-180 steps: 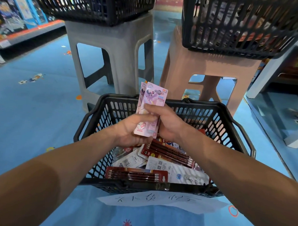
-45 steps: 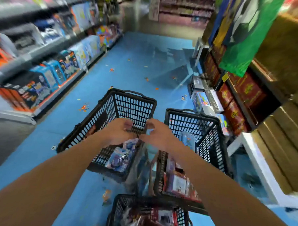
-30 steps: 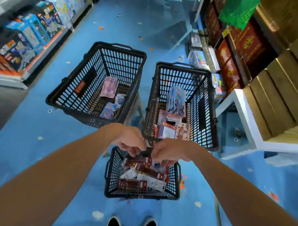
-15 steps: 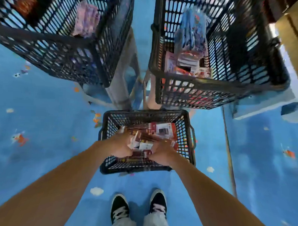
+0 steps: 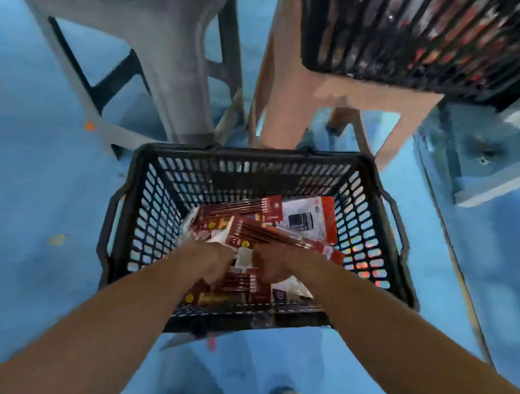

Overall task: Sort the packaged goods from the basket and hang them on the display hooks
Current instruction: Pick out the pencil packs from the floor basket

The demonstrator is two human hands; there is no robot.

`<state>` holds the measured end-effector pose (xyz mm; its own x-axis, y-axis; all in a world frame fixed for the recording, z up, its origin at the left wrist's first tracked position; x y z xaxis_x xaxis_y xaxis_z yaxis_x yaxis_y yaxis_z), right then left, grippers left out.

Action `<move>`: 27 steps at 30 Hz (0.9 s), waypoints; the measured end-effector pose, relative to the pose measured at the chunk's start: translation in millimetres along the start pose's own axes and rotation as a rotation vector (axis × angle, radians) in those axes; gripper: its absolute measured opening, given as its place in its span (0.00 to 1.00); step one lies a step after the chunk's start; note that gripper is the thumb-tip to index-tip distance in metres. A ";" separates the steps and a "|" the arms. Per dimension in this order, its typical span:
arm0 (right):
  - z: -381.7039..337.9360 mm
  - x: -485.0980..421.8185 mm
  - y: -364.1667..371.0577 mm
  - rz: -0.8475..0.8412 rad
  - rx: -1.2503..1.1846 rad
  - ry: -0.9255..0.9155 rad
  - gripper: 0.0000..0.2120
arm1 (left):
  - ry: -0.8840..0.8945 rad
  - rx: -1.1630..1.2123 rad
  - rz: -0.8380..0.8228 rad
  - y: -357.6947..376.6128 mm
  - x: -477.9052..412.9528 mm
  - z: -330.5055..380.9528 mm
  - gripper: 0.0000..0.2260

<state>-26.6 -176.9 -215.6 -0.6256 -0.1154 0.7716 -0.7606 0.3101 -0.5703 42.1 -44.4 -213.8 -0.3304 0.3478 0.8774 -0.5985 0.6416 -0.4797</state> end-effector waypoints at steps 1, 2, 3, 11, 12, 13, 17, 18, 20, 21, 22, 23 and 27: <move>1.2 -7.8 0.2 -0.027 0.050 -0.025 0.06 | 0.007 -0.054 -0.035 1.3 -12.8 2.7 0.17; 1.7 -15.3 -0.5 -0.037 0.097 -0.046 0.05 | 0.014 -0.069 -0.037 1.1 -21.2 4.3 0.21; 1.6 -21.4 -0.5 -0.038 0.152 -0.066 0.05 | 0.002 -0.074 -0.022 0.1 -32.7 6.2 0.23; -10.4 -30.4 2.4 -0.164 0.272 -0.134 0.26 | 0.021 -0.043 -0.003 1.6 -56.4 -2.8 0.11; -10.8 -27.7 4.6 -0.175 0.283 -0.135 0.29 | 0.055 -0.043 -0.023 -1.5 -50.5 -2.7 0.08; -10.1 -24.2 4.4 -0.173 0.296 -0.136 0.29 | 0.092 -0.045 -0.019 -8.6 -45.1 -3.8 0.09; 6.8 -2.5 -21.6 -0.060 0.213 -0.080 0.26 | 0.181 0.147 0.200 -42.8 -13.6 -11.1 0.07; 14.8 3.9 -29.0 -0.038 0.170 -0.061 0.24 | 0.206 0.236 0.251 -48.0 -9.1 -10.6 0.07; 32.2 18.8 -41.4 0.018 0.109 -0.022 0.23 | 0.251 0.369 0.369 -54.1 -9.4 -6.1 0.08; 42.2 26.0 -46.8 0.067 0.101 -0.004 0.22 | 0.246 0.377 0.428 -57.3 -11.7 -2.7 0.09; 53.4 32.8 -51.3 0.121 0.096 0.018 0.20 | 0.239 0.350 0.473 -59.2 -17.1 0.0 0.10; 64.5 39.3 -54.4 0.169 0.083 0.039 0.18 | 0.223 0.279 0.528 -60.8 -19.2 3.4 0.13; 105.4 54.5 -57.5 0.305 -0.060 0.106 0.15 | 0.111 -0.001 0.822 -60.3 -23.7 13.4 0.28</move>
<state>-35.2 -300.5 -170.4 -0.7990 0.0895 0.5946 -0.5274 0.3708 -0.7645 76.3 -100.5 -205.7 -0.5882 0.7716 0.2422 -0.1968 0.1539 -0.9683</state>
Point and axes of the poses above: each hand's wrist, its own x-axis away from the middle knuckle, its own y-axis out of the palm, z = x × y, the point moved 2 cm from there along -x, towards the middle knuckle, and after that the axes turned 6 degrees about -y, right-handed, at the moved point
